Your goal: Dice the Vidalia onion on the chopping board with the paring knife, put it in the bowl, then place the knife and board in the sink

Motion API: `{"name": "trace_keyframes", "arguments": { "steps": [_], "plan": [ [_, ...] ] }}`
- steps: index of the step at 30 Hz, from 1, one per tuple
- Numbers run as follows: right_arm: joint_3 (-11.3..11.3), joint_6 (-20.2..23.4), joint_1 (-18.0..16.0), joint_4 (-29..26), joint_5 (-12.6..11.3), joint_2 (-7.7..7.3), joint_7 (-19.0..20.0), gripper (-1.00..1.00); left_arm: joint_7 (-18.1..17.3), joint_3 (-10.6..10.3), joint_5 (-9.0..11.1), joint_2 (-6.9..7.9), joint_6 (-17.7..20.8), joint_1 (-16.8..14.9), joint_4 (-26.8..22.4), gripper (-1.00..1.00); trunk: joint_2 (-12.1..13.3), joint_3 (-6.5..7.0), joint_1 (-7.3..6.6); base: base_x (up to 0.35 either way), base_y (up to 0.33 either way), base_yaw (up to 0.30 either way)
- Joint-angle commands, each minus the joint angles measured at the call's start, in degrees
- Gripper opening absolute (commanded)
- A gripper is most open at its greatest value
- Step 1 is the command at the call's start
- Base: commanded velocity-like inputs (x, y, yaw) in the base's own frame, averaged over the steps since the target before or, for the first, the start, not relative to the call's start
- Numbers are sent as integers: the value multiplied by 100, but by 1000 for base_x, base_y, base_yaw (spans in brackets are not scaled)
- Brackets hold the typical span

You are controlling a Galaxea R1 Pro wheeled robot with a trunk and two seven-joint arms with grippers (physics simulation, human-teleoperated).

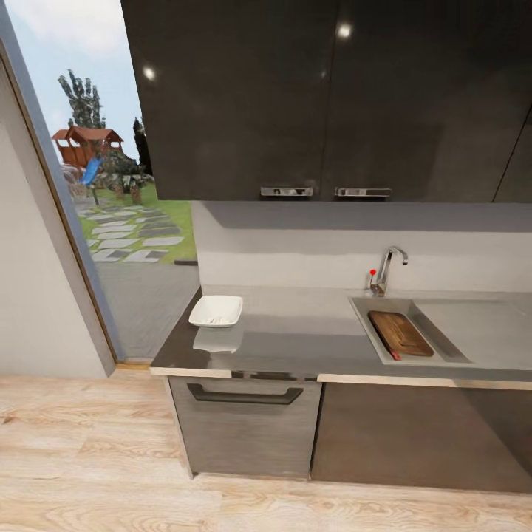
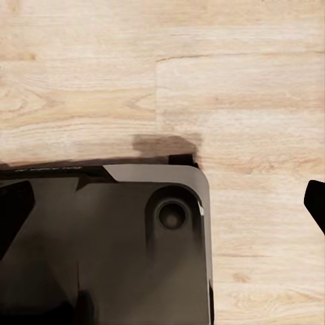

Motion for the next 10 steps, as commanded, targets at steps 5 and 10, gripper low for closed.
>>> {"name": "trace_keyframes", "arguments": {
  "steps": [5,10],
  "plan": [
    [-53,-22,-5,5,51,-1,17,100,3,-5,52,-1,-4,2,-4,100,-12,-12,4,0,0,0],
    [-54,-22,-3,5,55,-1,18,100,6,-7,52,-1,-5,2,-2,100,-12,-12,4,0,0,0]
  ]
}}
